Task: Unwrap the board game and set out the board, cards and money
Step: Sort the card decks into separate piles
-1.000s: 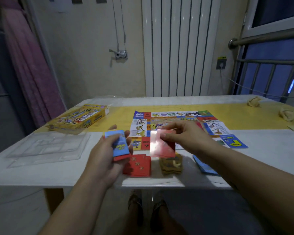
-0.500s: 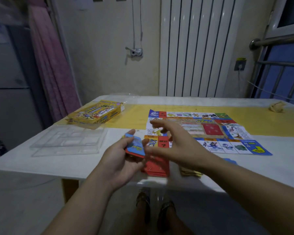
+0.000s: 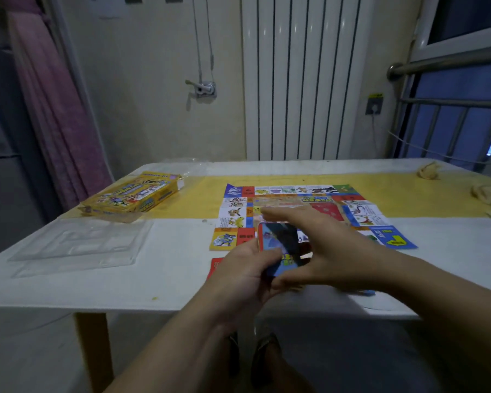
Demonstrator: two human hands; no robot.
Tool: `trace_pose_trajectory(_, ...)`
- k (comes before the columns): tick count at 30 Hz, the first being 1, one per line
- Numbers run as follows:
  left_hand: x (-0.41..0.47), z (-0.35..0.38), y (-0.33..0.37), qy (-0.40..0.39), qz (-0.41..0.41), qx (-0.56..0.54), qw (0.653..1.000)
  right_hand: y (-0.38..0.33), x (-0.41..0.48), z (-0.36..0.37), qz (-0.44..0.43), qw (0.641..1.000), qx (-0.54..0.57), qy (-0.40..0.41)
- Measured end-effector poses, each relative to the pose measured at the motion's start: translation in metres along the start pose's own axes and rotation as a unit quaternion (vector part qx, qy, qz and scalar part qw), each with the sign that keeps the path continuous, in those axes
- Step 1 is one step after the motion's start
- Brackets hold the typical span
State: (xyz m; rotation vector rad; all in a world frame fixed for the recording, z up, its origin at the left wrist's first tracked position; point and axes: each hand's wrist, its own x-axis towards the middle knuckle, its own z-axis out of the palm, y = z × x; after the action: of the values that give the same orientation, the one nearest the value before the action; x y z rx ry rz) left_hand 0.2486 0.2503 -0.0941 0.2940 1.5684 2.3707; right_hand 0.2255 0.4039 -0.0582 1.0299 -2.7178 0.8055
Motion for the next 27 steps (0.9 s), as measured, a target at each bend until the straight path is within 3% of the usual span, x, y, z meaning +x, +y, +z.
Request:
trace_pose_trajectory(5, 0.01, 0.008, -0.005, 0.014, 0.039, 0.133, 0.99, 0.013, -0.005, -0.018, 0.127, 0.988, 0.05, 0.077)
trace_pose_trajectory(10, 0.017, 0.016, -0.014, 0.07, 0.061, 0.204, 0.975, 0.021, -0.015, -0.025, 0.177, 0.966, 0.175, 0.065)
trace_pose_trajectory(16, 0.022, 0.025, -0.019, 0.119, 0.062, 0.13, 0.982, 0.029, -0.022, -0.021, 0.197, 0.926, 0.307, 0.102)
trace_pose_trajectory(19, 0.022, 0.021, -0.015, 0.132, 0.082, 0.162, 0.975, 0.032, -0.028, -0.018, 0.203, 0.934, 0.273, 0.108)
trace_pose_trajectory(23, 0.024, 0.021, -0.011, 0.113, 0.111, 0.309, 0.938, 0.028, -0.027, -0.027, 0.16, 0.973, 0.158, 0.054)
trace_pose_trajectory(27, 0.03, 0.027, -0.008, 0.128, 0.099, 0.27, 0.949, 0.024, -0.024, -0.044, 0.159, 0.98, 0.121, -0.003)
